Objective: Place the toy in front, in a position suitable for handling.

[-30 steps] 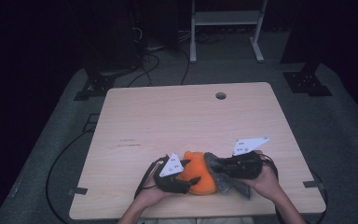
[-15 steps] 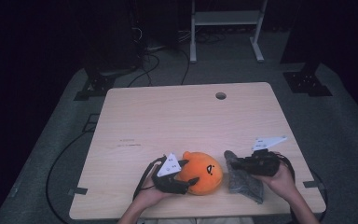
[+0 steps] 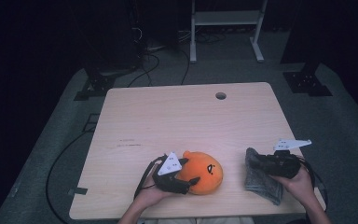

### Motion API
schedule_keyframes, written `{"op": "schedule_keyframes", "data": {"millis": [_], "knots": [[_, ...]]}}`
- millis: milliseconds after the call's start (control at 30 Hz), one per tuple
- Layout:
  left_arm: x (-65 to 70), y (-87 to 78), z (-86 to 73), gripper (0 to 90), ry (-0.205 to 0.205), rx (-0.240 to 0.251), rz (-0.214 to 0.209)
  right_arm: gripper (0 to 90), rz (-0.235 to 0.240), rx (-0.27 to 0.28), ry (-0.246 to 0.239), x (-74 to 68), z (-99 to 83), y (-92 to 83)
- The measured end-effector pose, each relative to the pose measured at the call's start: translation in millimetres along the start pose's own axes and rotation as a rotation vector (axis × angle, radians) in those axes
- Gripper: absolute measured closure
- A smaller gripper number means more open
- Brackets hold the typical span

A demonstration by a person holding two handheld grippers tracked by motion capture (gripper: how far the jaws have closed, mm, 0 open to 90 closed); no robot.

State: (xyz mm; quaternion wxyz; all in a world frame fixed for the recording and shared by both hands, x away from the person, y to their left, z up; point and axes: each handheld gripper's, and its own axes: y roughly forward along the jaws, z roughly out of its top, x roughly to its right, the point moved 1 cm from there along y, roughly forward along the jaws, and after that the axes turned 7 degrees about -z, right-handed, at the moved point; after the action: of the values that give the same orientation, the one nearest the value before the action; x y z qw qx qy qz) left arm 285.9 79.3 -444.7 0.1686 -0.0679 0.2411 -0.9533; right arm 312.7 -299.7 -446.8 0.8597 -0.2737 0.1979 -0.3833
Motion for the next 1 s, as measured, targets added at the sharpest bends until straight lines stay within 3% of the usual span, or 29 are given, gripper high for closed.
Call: {"op": "schedule_keyframes", "data": {"millis": [133,267,533,667,833,1000], "knots": [[-1.0,-1.0,0.4,23.4,-0.001,-0.001,-0.008,55.5,-0.049,0.032,0.009,1.9,-3.2,-0.7],[-0.7,-2.8,3.2,21.3,-0.004,0.005,-0.002,54.3,-0.024,0.060,0.037,2.7,-3.5,-2.3],[3.2,-1.2,19.7,16.8,0.011,0.056,-0.030,53.0,0.012,0.083,0.043,0.8,-2.8,-2.5],[3.4,5.2,30.4,16.4,0.047,0.040,-0.049,53.0,0.026,0.083,0.039,-1.9,-2.8,-2.7],[-0.1,13.7,40.4,21.9,0.084,-0.030,-0.061,52.7,0.037,0.078,0.021,-5.8,-3.7,-2.9],[-7.7,21.5,39.1,22.1,0.033,-0.048,-0.080,52.5,0.049,0.074,0.020,-5.8,-5.8,-2.5]]}}
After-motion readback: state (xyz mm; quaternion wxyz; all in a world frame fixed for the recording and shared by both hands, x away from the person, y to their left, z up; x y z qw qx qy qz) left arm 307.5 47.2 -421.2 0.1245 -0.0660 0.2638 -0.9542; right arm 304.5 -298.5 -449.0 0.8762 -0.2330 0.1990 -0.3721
